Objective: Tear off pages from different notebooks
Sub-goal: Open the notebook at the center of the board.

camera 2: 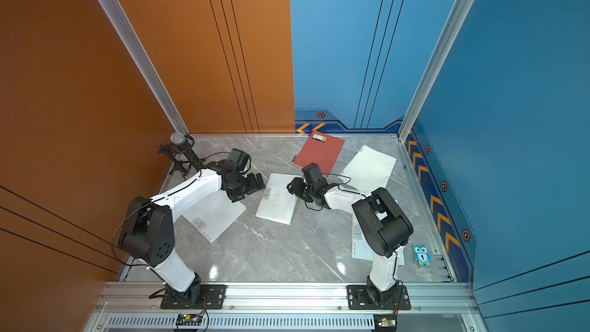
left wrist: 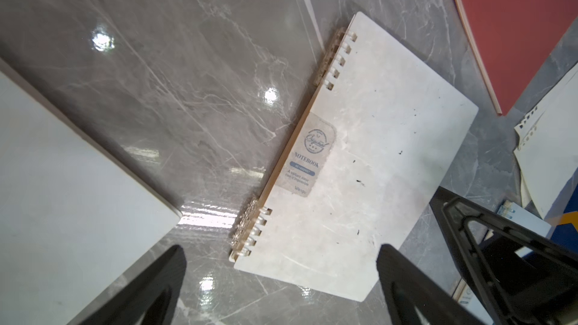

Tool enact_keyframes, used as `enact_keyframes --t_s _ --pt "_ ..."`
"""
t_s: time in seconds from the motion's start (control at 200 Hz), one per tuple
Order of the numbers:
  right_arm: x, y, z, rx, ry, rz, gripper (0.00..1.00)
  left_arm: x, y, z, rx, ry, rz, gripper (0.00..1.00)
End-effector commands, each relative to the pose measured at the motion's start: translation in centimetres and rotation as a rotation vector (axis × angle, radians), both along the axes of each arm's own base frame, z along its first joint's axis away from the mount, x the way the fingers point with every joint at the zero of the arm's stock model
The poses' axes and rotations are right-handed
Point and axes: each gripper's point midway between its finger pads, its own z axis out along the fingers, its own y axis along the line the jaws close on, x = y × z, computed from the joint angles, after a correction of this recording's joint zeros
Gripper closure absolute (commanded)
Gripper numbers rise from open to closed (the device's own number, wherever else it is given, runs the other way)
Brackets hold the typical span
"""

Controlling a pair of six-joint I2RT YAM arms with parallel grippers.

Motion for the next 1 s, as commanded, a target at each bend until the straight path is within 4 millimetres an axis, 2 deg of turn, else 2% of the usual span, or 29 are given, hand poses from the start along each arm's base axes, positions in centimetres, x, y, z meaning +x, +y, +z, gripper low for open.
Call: enact_keyframes --t_s 0.0,0.21,0.385,0.485,0.621,0.776,0.846,0.991 --pt "0.2 1.1 2.0 0.018 -0.02 0.032 0.41 0.2 0.3 1.5 -0.043 -0.042 -0.025 0.02" --pt "0.7 2.9 3.5 0.033 -0.038 0.075 0.41 1.0 1.0 3.9 -0.08 -0.103 -0.022 0.02" --pt "1.0 5.9 6.2 0.071 -0.089 0.132 0.41 2.0 1.5 5.4 -0.132 -0.142 -0.007 0.02" --pt "1.2 7.0 7.0 0.064 -0.109 0.15 0.4 3.0 1.5 6.2 -0.158 -0.159 -0.001 0.02" --pt "1.3 8.4 6.6 0.07 -0.107 0.176 0.4 4.4 1.0 7.4 -0.187 -0.184 -0.006 0.02" --pt "1.1 10.3 7.2 0.079 -0.139 0.222 0.39 5.9 0.4 8.5 -0.221 -0.201 -0.014 0.02" --pt "1.4 10.5 7.3 0.073 -0.151 0.23 0.37 6.4 0.2 8.7 -0.233 -0.2 -0.014 0.02" --pt "1.5 10.9 6.1 0.063 -0.131 0.247 0.33 7.4 -0.3 8.8 -0.263 -0.196 -0.024 0.02"
